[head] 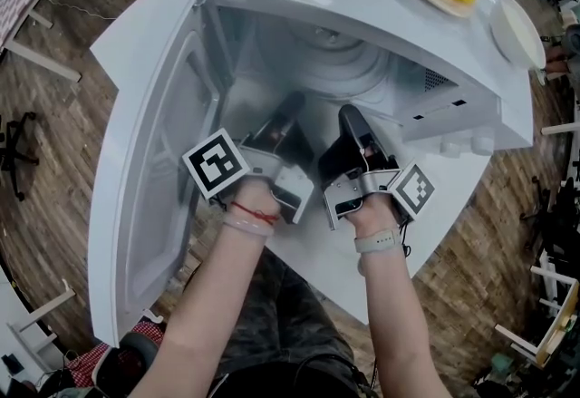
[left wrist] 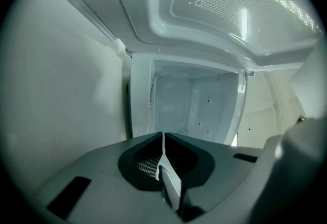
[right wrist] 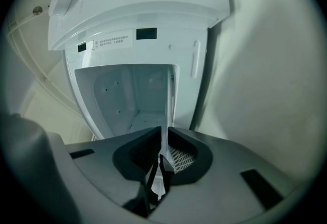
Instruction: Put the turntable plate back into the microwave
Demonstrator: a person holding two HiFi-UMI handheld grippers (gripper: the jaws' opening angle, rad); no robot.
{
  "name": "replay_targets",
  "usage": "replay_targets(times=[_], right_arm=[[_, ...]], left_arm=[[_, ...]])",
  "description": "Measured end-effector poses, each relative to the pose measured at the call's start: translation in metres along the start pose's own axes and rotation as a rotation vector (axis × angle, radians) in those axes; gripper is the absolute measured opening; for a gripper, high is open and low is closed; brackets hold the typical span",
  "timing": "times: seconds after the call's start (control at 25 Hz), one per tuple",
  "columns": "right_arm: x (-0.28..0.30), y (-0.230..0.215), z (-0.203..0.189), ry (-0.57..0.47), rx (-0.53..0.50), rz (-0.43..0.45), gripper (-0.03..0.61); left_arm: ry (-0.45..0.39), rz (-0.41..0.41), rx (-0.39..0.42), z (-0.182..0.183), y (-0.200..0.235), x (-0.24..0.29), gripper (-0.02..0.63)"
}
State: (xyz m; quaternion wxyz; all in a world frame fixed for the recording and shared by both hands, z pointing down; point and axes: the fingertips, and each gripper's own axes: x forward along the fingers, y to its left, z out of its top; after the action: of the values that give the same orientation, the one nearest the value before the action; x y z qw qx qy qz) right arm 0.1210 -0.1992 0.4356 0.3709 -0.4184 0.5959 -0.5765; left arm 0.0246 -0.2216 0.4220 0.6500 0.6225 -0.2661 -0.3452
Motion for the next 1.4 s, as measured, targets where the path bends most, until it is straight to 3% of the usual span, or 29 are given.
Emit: replay_targets(times=[0.32, 0.52, 0.72, 0.84, 1.0, 1.08, 1.4], right_arm=[[-0.007, 0.006, -0.012, 0.034, -0.035, 0.0, 0.054], [-0.014, 0.014, -0.021, 0.103, -0.217, -0.015, 0.051], [-0.024, 0.018, -0.032, 0.164, -0.391, -0.041, 0.051], [-0.035, 0.019, -0.039, 0.21, -0.605, -0.071, 0.051], [-0.046, 0.028, -0.049, 0.228, -0.951, -0.056, 0.051], [-0.051, 0.031, -0.052, 0.219, -1.065, -0.062, 0.051], [-0.066, 0.035, -0.067, 0.176, -1.236, -0.065, 0.051]], left_arm=[[0.038, 0.008, 0.011, -0.016, 0.001, -0.01, 0.02], [0.099, 0.012, 0.081, -0.032, -0.002, -0.014, 0.014], [0.141, 0.059, 0.281, -0.042, 0.001, -0.026, 0.012], [0.166, 0.068, 0.408, -0.05, -0.002, -0.033, 0.012], [0.202, 0.07, 0.76, -0.061, -0.014, -0.041, 0.012], [0.189, 0.075, 0.917, -0.063, -0.019, -0.046, 0.012], [0.127, 0.144, 1.148, -0.064, -0.018, -0.066, 0.012]])
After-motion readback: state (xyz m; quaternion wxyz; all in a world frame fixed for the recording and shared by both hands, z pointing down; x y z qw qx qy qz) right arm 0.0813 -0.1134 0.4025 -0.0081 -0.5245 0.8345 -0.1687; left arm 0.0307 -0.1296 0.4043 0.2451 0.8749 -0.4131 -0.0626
